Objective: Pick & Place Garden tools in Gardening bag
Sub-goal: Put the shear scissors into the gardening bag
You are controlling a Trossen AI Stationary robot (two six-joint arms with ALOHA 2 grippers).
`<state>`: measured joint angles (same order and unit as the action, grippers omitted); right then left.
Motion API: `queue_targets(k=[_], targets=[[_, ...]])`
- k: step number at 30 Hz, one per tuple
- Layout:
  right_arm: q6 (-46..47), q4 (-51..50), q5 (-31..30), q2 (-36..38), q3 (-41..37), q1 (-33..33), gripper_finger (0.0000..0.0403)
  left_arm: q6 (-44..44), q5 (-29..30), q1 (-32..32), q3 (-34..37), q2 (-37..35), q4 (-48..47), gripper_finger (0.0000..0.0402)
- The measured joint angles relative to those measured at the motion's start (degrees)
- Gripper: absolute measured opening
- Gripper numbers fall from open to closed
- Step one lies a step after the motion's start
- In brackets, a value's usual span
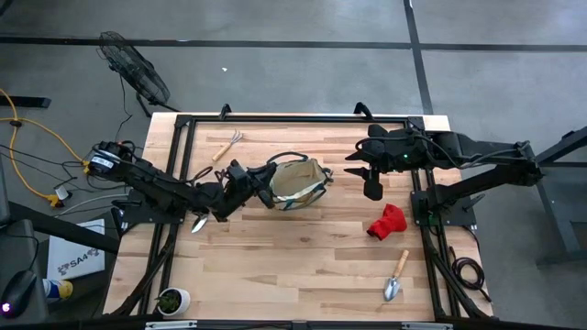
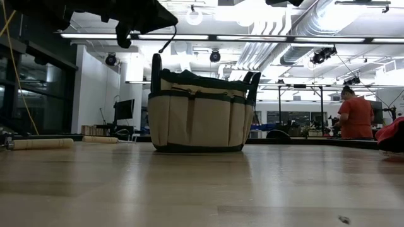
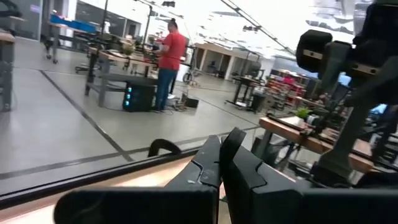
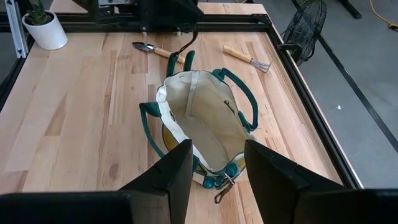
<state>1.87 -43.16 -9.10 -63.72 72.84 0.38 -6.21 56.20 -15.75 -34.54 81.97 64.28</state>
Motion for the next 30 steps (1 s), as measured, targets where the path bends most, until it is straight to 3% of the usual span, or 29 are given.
queue_targets(k=[6, 12, 15, 24, 30], targets=[[0.02, -0.02, 0.02, 0.00, 0.00, -0.01, 0.0138, -7.51, -4.69, -0.02, 0.00, 0.00, -8.02, 0.0000], [0.46, -0.05, 0.02, 0.00, 0.00, -0.02, 0.0138, -7.90, 1.21, -0.01, -0.02, -0.11, -11.04, 0.0000], [0.46, -0.26, 0.02, 0.00, 0.00, -0.01, 0.0138, -7.14, 0.65, 0.00, -0.02, -0.13, -9.48, 0.0000], [0.37, -0.24, 0.02, 0.00, 0.00, -0.01, 0.0138, -7.49, -12.42, 0.08, -0.02, 0.00, -8.99, 0.0000], [0.14, -0.22, 0.02, 0.00, 0.00, -0.01, 0.0138, -8.71, -19.51, 3.96, -0.02, 0.00, -9.64, 0.0000]])
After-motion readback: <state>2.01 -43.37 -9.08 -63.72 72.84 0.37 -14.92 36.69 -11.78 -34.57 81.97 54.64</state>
